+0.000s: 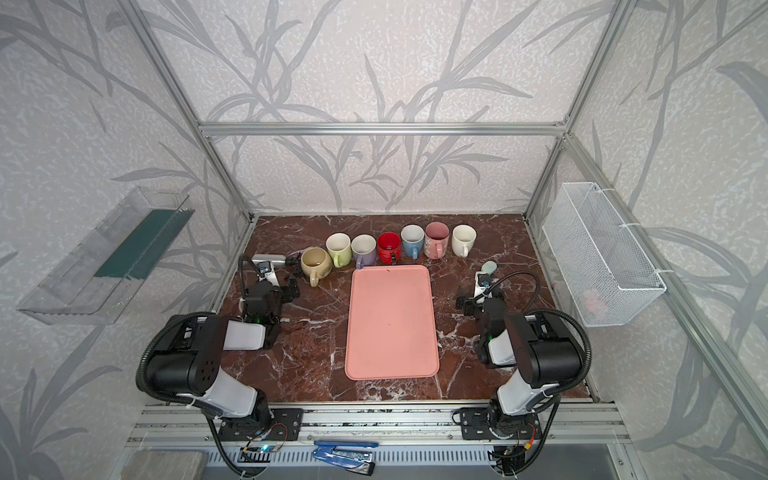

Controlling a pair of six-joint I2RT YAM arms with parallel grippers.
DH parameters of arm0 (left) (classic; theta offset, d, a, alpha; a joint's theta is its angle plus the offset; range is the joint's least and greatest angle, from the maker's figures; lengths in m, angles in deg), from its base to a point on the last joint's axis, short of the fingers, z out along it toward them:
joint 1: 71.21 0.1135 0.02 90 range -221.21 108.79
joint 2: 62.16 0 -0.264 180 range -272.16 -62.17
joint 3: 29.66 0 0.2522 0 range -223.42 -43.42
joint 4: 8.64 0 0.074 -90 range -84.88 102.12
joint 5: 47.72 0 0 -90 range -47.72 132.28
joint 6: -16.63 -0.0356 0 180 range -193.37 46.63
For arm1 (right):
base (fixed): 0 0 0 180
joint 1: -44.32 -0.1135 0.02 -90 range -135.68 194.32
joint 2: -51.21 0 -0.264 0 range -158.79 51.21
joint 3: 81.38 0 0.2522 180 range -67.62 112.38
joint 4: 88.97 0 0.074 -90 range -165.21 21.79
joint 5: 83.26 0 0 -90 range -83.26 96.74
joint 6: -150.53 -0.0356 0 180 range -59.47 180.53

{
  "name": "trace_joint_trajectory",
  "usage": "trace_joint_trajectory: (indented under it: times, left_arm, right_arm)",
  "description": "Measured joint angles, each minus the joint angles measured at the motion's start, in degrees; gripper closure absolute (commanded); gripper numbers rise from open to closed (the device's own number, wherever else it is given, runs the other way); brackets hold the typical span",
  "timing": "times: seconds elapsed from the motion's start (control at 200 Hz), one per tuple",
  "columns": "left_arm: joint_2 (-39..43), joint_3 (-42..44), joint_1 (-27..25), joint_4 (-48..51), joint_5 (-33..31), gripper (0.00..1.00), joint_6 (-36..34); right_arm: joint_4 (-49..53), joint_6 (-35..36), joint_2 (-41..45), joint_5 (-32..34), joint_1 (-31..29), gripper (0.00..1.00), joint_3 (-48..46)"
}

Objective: Turn the mug right side up

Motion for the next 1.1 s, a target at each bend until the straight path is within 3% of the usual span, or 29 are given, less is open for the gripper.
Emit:
trace_joint_trajectory:
  times: [0.115,0.295,1.1]
  left_arm:
    - [0.00,0.00,0.04,0.87,0.37,0.01,0.39]
    - [0.00,0.00,0.09,1.03,0.98,0.01,0.59]
    - [0.00,0.00,0.17,1.03,0.98,0.01,0.68]
  right_arm:
    - [10.56,0.81,1.81,-1.60,-0.07,0.01,8.33]
    - [14.45,1.40,2.25,-2.62,-0.07,0.01,8.57]
    - [14.56,3.32,2.05,-3.82,-0.85,0.01,7.32]
